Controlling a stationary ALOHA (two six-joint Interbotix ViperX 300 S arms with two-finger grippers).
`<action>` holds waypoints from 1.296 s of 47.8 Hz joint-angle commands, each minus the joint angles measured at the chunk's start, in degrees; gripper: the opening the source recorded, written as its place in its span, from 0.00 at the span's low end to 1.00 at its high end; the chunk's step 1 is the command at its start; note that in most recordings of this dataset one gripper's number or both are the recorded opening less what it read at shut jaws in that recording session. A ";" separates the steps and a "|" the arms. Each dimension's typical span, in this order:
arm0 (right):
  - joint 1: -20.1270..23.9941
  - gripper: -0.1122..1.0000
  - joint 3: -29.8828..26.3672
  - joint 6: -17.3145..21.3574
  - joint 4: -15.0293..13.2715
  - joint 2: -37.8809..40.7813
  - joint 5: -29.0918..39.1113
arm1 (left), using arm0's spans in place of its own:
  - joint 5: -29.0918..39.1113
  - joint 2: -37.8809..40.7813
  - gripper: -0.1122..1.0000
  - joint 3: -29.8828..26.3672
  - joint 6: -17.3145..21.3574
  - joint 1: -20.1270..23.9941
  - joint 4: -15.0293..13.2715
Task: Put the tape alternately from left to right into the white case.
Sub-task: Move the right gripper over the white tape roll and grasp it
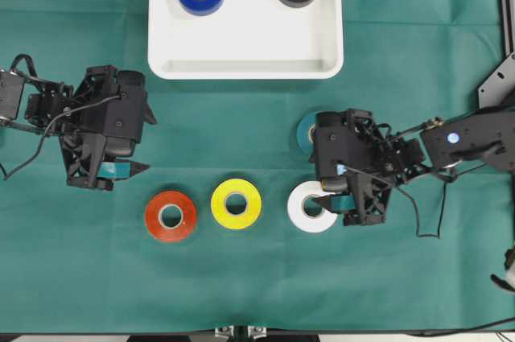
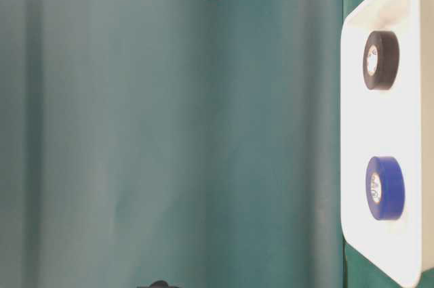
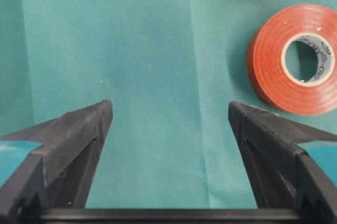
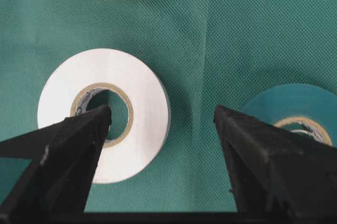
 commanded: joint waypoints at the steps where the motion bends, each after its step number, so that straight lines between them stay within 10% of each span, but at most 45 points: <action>1: 0.35 0.85 -1.49 0.00 0.09 0.35 -0.18 | -0.44 -0.62 0.80 -0.97 0.00 -0.18 -0.18; 45: 0.88 0.84 -3.60 0.00 0.00 6.59 -0.26 | -0.35 -0.44 0.80 -0.97 0.00 -0.18 -0.09; 57: 0.88 0.41 -4.66 -0.44 -0.18 6.50 -0.18 | -0.35 -0.53 0.79 -1.05 0.00 -0.18 -0.09; 62: 0.88 0.39 -4.66 -0.44 -0.18 6.06 -0.18 | -0.35 -0.53 0.80 -0.97 0.00 -0.18 -0.09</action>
